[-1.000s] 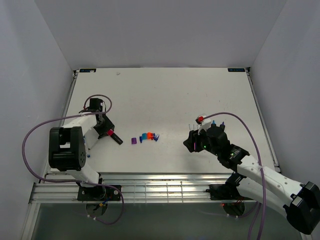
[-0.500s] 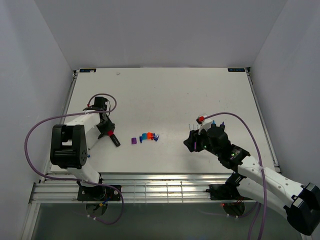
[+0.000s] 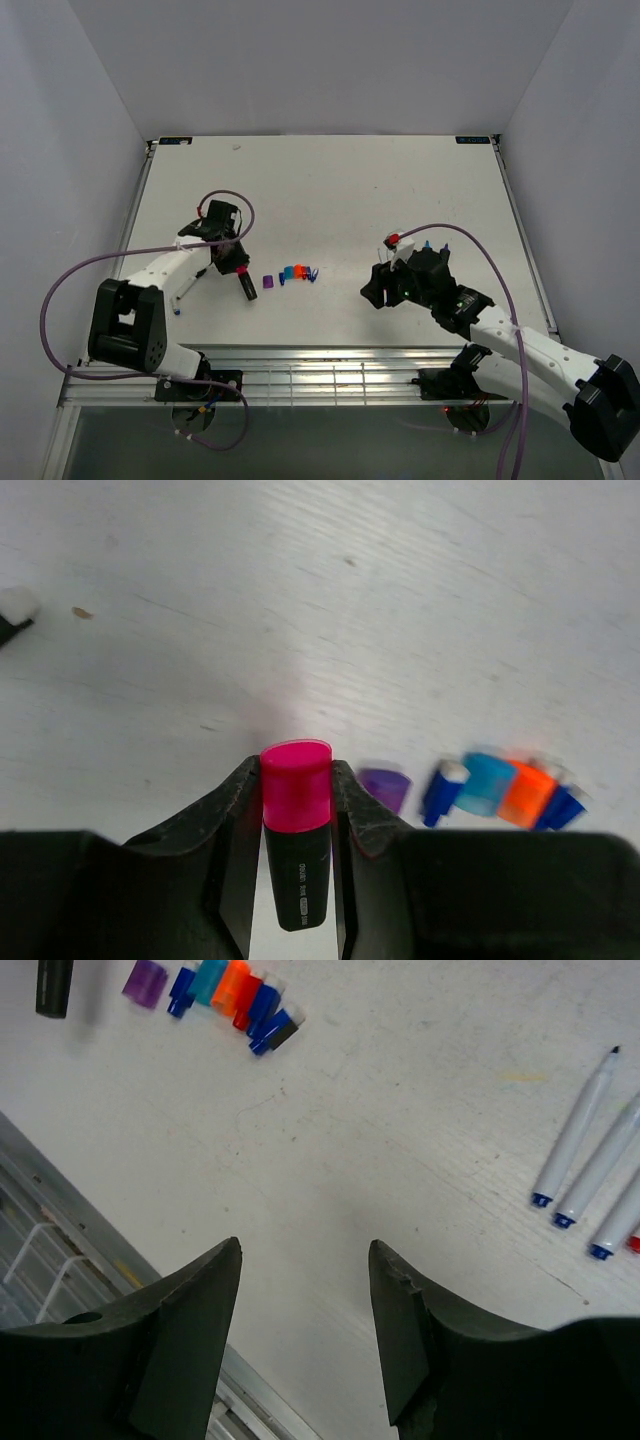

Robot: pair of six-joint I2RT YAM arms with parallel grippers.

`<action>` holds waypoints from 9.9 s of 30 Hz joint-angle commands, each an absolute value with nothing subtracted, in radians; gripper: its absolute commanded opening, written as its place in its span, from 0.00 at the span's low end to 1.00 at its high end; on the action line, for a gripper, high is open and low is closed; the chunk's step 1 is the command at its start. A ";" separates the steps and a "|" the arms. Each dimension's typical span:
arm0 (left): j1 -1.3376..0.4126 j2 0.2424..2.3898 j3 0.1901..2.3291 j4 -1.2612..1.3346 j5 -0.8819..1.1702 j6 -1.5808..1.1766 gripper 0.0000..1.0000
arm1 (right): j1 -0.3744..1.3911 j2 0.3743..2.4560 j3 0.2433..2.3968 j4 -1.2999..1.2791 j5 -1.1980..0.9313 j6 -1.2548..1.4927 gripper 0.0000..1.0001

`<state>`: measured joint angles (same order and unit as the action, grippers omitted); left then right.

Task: Open the pen caps

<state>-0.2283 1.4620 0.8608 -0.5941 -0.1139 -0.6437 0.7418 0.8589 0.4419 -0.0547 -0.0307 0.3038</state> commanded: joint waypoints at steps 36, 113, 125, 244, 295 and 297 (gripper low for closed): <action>-0.730 1.224 0.828 -0.331 -0.011 -0.908 0.00 | 0.873 1.431 0.569 0.635 -0.364 0.617 0.61; -0.627 1.138 0.684 0.182 0.612 -0.730 0.52 | 0.689 1.324 0.379 1.121 -0.818 1.005 0.08; -0.627 1.129 0.643 0.242 0.652 -0.813 0.41 | 0.658 1.356 0.360 1.196 -0.798 1.052 0.08; -0.624 1.124 0.446 0.638 0.633 -1.052 0.48 | 0.776 1.199 0.385 0.859 -0.706 0.888 0.08; -0.643 1.199 0.742 -0.014 0.212 -1.101 0.00 | 0.960 1.275 0.757 -0.079 0.294 0.456 0.08; -0.663 1.206 0.764 -0.086 0.169 -1.088 0.00 | 0.986 1.317 0.850 -0.222 0.519 0.459 0.08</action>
